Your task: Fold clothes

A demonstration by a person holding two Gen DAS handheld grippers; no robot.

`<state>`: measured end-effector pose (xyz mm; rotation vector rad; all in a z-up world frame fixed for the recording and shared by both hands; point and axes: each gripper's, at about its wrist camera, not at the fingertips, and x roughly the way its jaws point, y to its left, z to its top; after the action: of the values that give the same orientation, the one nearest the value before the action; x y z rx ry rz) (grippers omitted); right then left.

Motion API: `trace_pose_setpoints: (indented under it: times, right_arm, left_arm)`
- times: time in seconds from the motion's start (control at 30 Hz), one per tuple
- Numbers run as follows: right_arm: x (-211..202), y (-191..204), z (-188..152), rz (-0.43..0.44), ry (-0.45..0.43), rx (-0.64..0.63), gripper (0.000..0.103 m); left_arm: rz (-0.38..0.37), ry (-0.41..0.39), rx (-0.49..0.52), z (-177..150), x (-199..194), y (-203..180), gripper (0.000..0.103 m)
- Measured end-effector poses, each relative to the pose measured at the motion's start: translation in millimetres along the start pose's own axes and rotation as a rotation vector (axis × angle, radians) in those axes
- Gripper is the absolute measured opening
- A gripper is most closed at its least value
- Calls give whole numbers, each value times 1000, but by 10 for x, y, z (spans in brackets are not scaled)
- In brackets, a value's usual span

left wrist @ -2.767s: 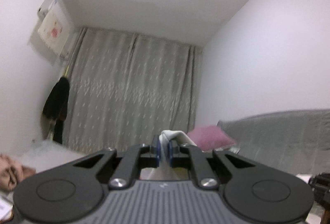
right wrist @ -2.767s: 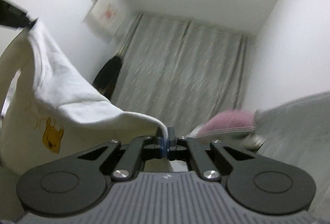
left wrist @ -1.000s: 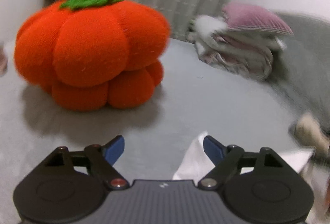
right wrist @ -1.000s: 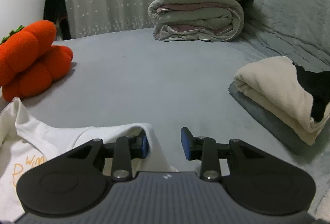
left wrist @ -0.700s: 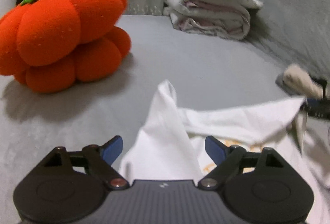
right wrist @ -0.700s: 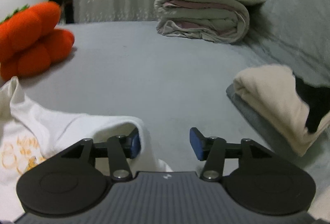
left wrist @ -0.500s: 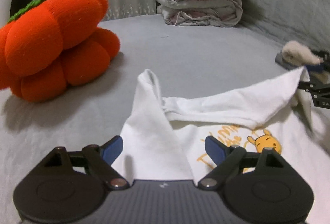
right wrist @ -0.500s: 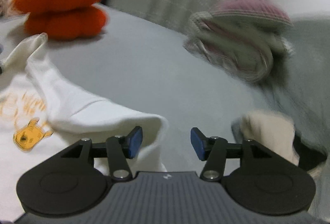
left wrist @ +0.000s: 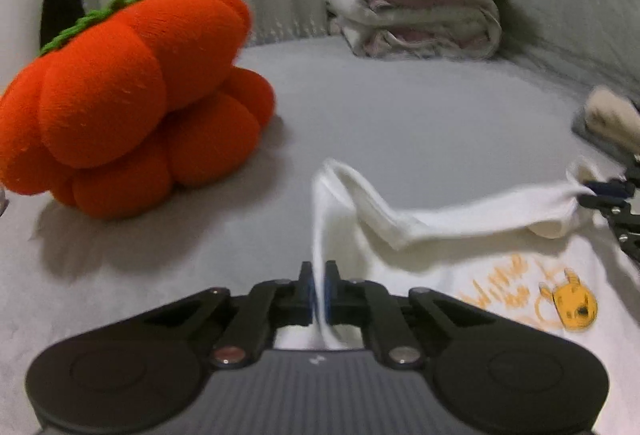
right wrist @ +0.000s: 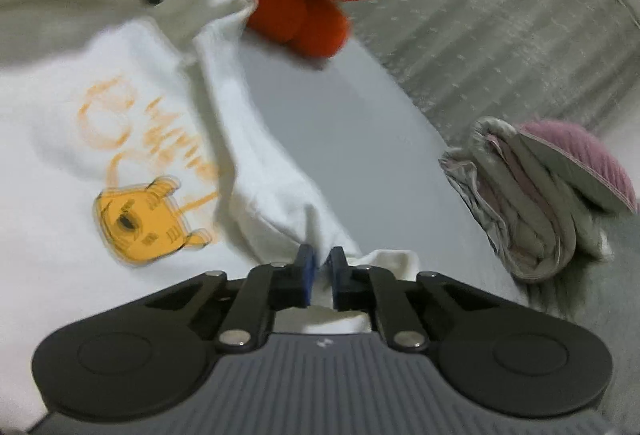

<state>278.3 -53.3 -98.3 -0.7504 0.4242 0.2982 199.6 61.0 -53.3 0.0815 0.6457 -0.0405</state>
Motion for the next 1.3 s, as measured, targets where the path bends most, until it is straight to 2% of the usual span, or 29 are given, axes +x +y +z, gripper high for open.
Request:
trace_pose_setpoints:
  times: [0.13,0.3,0.43,0.53,0.6,0.63,0.67,0.73,0.8,0.93,1.07,1.17,1.23,1.3]
  right_arm:
    - [122,-467,141,46,3,266,8]
    - [563,-651,265,14,55,363,7]
    - [974,-842,210,28,151,528,7]
    - [1243,-850,138,22,230,547,8]
    - [1249,-859,121,-44,231,575,10]
    - [1245,-863,114,-79,230,590,20]
    - [1194,-889,121,-109,215,621,25]
    - [991,-989,97,-138,150,697,51]
    - [723,-1056,92,-133,119,728,53]
    - [140,-986,118,-24,92,723,53]
    - [-459,-656,221,158,55,694,53]
    - [-912,-338,306,274,7,664,56]
    - [-1150,-119,323,355,-5,693,61]
    - [-1273,99,295,463,11,752,64]
  left_arm:
    - [29,-6,-17,90,75,220,4]
    - [38,4,-20,211,330,358,3]
    - [61,54,2,287,640,410,6]
    - [68,111,-35,289,828,490,27]
    - [63,120,-95,271,817,588,43]
    - [55,111,-125,262,756,639,46]
    - [49,95,-136,254,640,653,51]
    - [38,63,-157,239,407,680,54]
    - [26,30,-178,225,175,708,58]
    - [-47,-17,-129,86,-404,458,64]
    - [-146,-2,-77,-248,-947,44,67]
    - [-187,23,-49,-570,-1305,-223,68]
    - [-189,29,-17,-781,-1494,-364,74]
    - [-143,39,-14,-948,-1557,-388,75]
